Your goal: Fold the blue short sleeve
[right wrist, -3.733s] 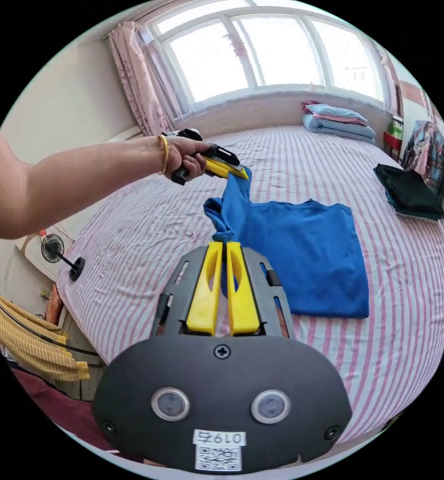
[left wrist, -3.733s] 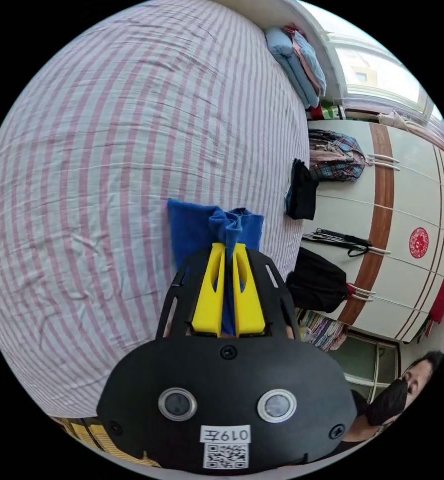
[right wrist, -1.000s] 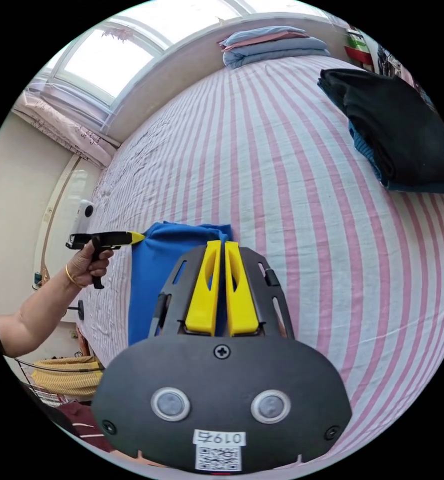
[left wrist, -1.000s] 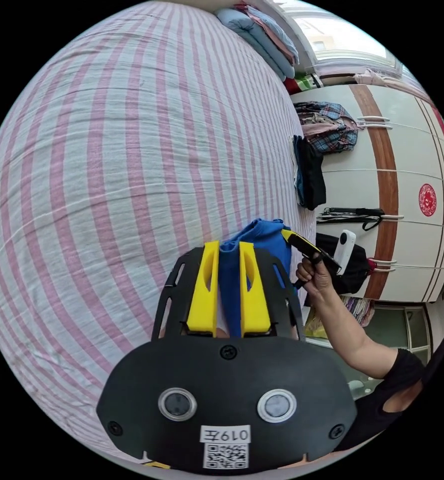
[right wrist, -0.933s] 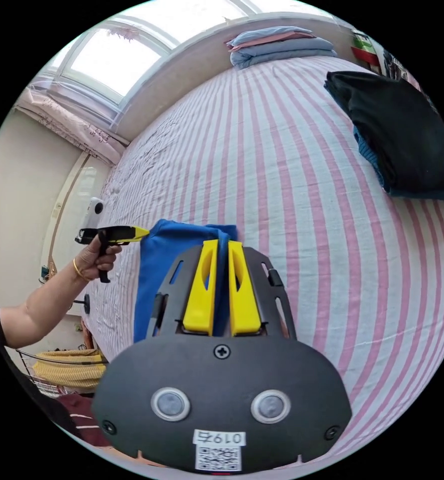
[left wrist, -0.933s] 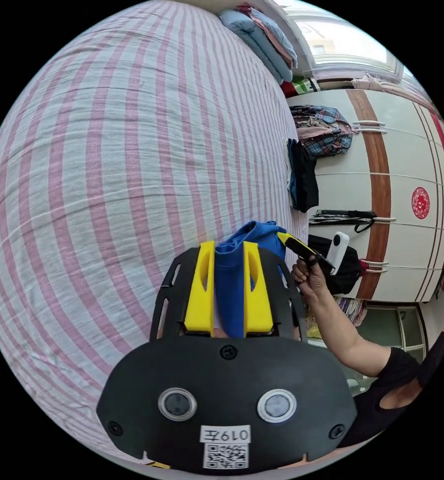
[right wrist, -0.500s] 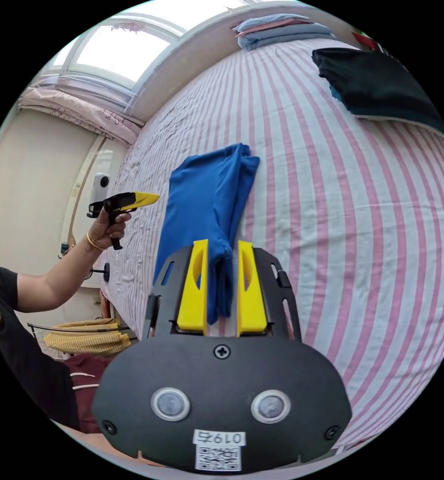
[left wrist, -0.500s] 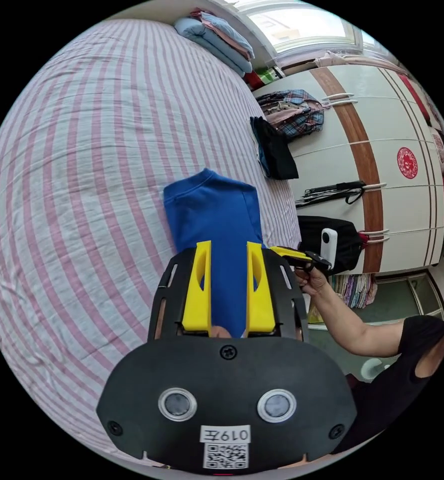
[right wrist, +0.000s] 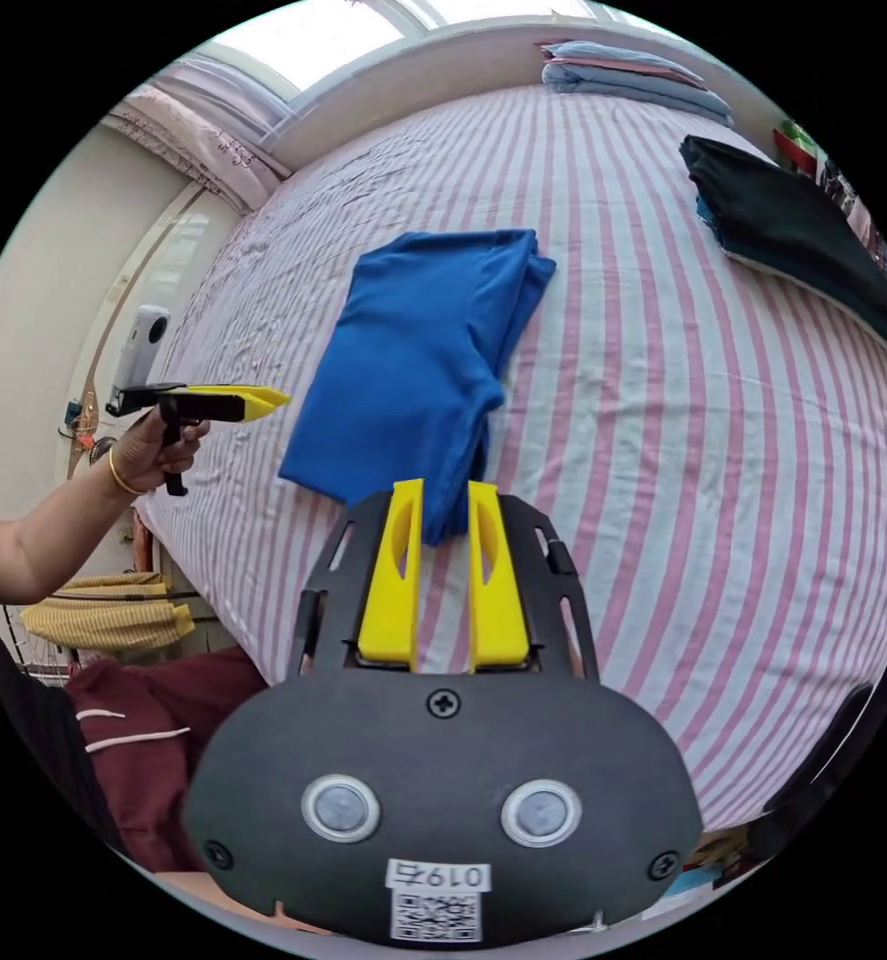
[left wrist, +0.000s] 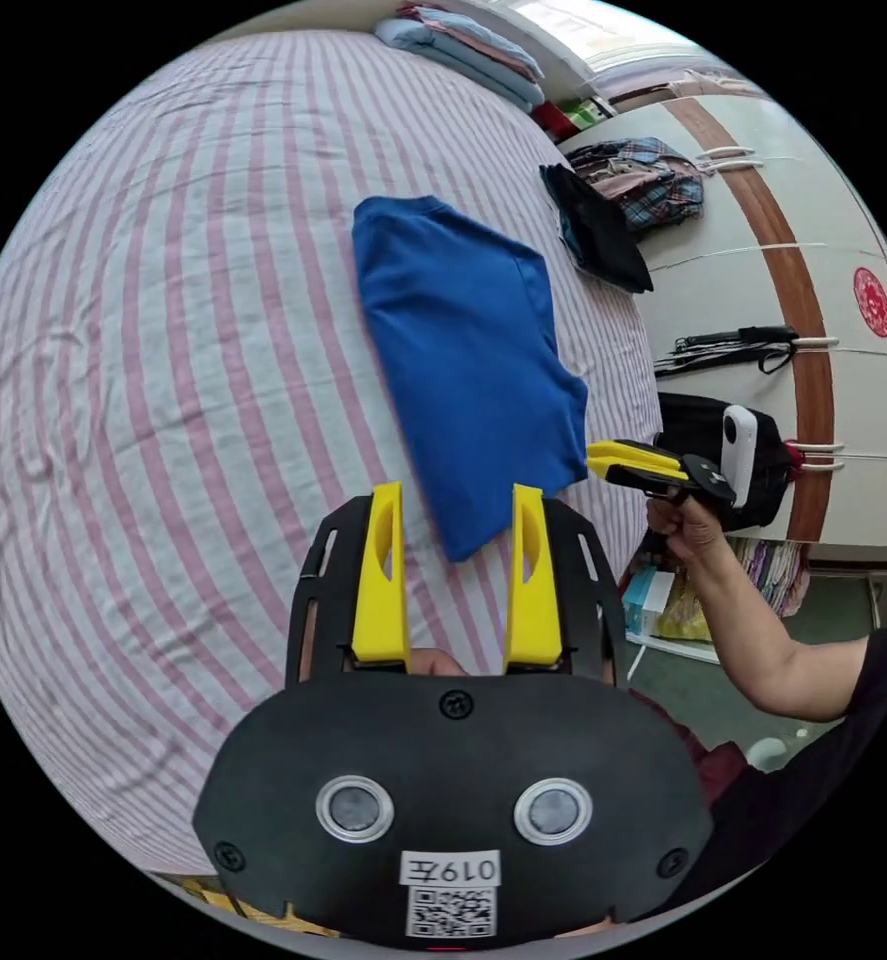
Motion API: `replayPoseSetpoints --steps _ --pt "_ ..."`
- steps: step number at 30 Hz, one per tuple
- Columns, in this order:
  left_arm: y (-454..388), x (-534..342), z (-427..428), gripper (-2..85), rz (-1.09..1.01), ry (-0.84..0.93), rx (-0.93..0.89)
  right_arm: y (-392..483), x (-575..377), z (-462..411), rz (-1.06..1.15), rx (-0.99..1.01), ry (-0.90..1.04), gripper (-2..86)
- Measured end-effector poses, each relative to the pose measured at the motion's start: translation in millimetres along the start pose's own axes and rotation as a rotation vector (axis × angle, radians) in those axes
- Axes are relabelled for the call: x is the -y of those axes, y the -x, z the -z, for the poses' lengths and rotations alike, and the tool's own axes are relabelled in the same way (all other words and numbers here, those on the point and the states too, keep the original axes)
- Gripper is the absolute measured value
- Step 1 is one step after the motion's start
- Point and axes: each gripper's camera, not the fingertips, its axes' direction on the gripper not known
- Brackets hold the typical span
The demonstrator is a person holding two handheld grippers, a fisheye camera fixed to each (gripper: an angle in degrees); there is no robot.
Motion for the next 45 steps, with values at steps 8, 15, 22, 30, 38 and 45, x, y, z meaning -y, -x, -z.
replayPoseSetpoints --steps 8,15,22,30,38,45 --pt "-22.7 -39.4 -2.8 9.1 0.106 0.048 0.028 38.0 14.3 22.9 0.085 -0.134 0.107 -0.6" --pt "-96.7 -63.3 65.0 3.8 0.014 0.001 0.160 118.9 21.4 77.7 0.140 -0.302 0.103 -0.6" --pt "-218.6 -142.6 169.5 1.0 -0.063 -0.091 0.251 254.6 -19.1 191.6 0.018 -0.472 0.001 -0.7" --pt "-352.7 -241.2 241.2 0.6 -0.141 -0.155 0.469 350.5 -68.7 332.0 0.079 -0.484 -0.134 -0.8" --pt "-433.3 -251.0 249.2 0.6 -0.015 -0.183 0.555 342.2 -91.5 368.9 0.221 -0.451 -0.113 -1.0" --pt "-458.1 -240.8 231.4 0.5 0.015 -0.125 0.577 325.0 -79.3 374.8 0.267 -0.370 -0.100 -1.0"
